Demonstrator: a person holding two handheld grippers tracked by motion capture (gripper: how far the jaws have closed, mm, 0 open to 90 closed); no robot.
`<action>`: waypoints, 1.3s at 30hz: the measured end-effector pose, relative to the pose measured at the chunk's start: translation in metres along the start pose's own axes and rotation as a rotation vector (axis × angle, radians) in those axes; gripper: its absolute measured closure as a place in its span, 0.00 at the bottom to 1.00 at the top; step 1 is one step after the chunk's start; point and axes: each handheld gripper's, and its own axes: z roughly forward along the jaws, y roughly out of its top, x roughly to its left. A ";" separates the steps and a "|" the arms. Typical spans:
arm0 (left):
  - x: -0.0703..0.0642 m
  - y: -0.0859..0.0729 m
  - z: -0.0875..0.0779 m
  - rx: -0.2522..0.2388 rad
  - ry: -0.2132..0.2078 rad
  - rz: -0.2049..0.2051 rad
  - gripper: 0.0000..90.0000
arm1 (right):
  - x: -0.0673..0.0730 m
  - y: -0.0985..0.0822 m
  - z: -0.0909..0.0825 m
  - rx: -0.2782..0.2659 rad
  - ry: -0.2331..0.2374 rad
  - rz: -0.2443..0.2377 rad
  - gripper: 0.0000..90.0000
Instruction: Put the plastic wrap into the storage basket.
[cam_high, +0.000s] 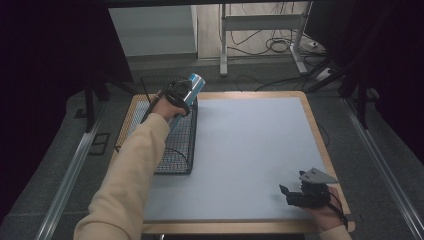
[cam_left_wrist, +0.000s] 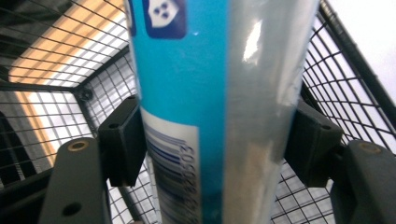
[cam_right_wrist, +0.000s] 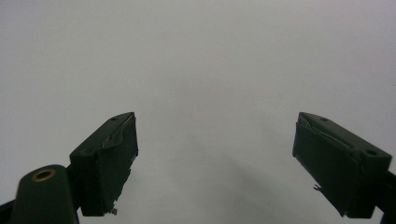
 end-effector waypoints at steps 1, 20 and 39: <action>0.000 0.000 -0.004 -0.008 -0.007 -0.005 0.31 | 0.000 0.000 0.000 0.001 0.001 0.001 0.16; -0.026 -0.038 -0.047 -0.219 -0.117 -0.010 0.16 | 0.002 0.001 -0.003 -0.020 0.007 0.013 0.16; -0.093 -0.106 -0.102 -0.460 -0.301 0.060 0.19 | 0.007 0.009 0.001 -0.031 0.006 -0.007 0.16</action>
